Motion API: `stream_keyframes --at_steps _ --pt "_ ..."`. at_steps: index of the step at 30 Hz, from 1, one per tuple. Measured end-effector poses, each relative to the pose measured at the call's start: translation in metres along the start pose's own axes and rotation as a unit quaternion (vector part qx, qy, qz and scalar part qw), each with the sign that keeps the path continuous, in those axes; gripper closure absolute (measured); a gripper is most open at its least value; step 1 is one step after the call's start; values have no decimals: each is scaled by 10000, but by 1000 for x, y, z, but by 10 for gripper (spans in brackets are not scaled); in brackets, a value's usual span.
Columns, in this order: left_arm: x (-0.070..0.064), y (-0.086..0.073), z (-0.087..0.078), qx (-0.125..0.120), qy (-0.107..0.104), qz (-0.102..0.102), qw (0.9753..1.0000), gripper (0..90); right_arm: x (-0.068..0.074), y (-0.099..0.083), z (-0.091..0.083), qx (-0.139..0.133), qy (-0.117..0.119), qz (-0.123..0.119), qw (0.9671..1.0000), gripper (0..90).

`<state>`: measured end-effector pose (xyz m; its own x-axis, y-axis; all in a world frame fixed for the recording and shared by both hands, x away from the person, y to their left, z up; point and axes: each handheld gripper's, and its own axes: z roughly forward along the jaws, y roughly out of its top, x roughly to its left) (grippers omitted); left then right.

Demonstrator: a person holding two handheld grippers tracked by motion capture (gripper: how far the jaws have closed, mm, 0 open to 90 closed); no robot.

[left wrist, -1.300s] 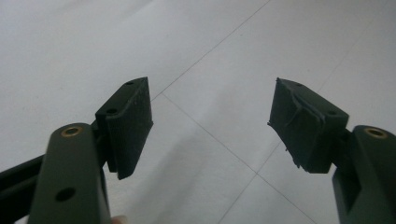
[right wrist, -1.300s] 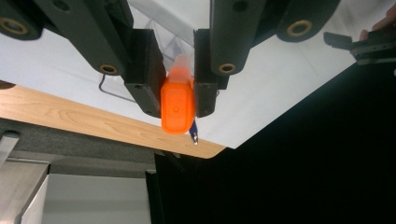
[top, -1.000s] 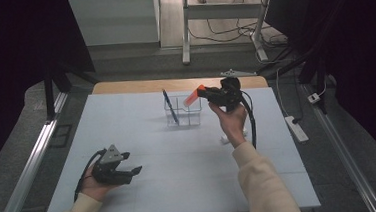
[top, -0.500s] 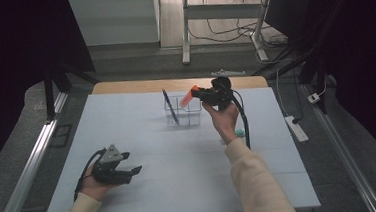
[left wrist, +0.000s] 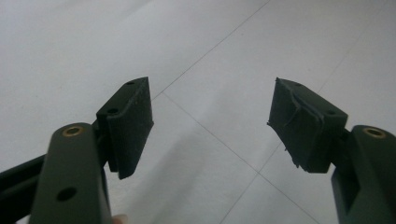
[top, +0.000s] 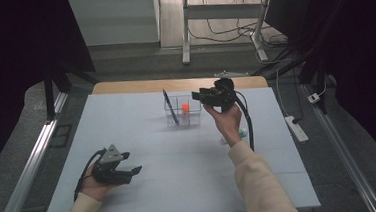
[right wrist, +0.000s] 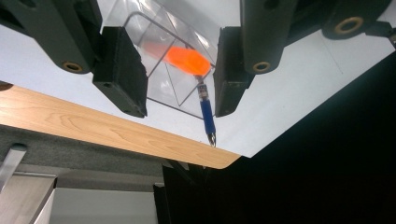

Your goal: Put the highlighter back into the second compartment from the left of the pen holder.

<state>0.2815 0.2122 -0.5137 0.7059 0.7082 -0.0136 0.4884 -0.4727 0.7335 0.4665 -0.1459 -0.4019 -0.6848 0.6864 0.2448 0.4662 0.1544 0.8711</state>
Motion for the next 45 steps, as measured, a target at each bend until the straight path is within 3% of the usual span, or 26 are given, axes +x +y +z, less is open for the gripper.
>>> stream_keyframes --at_steps 10,28,45 --pt "0 0 0 1 8 4 10000 299 -2 -12 -16 114 -42 -190 9997 510" --pt "-1 1 0 3 11 5 10000 299 -9 -43 -42 387 -60 -329 9987 469" --pt "-2 1 2 26 12 21 10000 299 -22 -66 -67 769 -266 -524 9953 450"
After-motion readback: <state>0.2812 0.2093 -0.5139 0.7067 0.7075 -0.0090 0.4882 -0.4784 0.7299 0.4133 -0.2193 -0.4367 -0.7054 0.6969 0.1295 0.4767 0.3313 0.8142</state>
